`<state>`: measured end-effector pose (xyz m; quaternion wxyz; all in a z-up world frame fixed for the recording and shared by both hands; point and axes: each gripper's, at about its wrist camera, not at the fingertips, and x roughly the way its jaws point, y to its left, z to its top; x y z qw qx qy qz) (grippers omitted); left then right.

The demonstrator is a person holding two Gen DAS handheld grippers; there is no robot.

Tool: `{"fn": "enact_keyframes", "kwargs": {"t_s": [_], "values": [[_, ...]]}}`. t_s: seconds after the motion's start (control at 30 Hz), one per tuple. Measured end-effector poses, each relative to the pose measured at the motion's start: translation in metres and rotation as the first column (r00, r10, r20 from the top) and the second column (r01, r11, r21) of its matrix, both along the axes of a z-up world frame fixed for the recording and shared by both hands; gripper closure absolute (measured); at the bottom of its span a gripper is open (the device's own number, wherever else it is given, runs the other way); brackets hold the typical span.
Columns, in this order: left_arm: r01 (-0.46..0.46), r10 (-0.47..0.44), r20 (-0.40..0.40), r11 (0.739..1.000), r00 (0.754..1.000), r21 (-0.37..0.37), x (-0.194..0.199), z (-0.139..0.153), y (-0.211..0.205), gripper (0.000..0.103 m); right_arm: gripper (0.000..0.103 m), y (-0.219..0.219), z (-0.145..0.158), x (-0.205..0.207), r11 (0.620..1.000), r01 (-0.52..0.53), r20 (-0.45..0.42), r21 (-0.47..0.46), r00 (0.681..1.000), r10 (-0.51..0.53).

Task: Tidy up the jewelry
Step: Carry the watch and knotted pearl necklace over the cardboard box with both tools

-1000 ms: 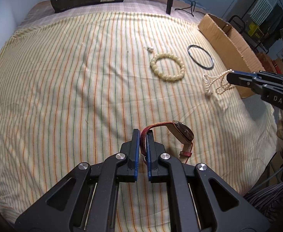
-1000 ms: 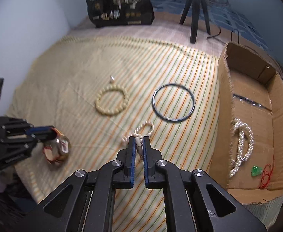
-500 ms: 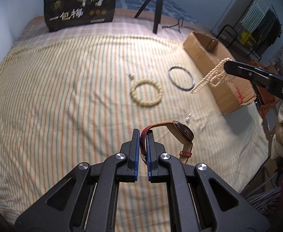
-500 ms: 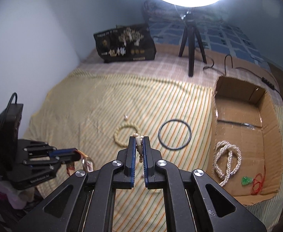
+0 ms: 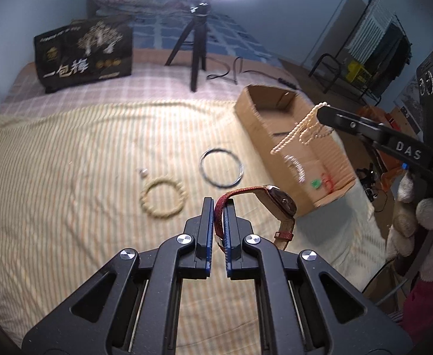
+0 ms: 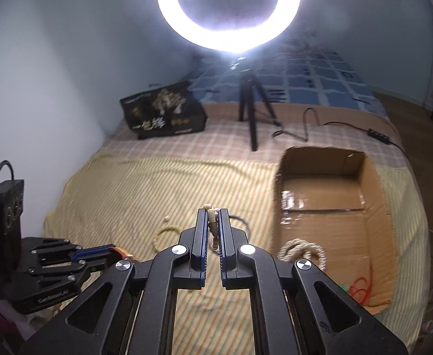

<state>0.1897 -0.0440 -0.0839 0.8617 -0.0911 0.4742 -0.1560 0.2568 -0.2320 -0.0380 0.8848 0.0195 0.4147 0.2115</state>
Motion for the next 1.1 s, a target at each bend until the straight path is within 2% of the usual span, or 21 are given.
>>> {"fn": "enact_keyframes", "kwargs": {"t_s": [0.47, 1.1], "values": [[0.054, -0.053, 0.031, 0.998, 0.998, -0.041, 0.036, 0.010, -0.074, 0.099, 0.098, -0.067, 0.004, 0.025, 0.989, 0.150, 0.023, -0.007, 0.988, -0.150], [0.118, -0.118, -0.006, 0.993, 0.993, -0.018, 0.063, -0.022, -0.151, 0.099, 0.098, -0.103, -0.026, 0.073, 0.973, 0.224, -0.014, -0.053, 0.974, -0.225]]}}
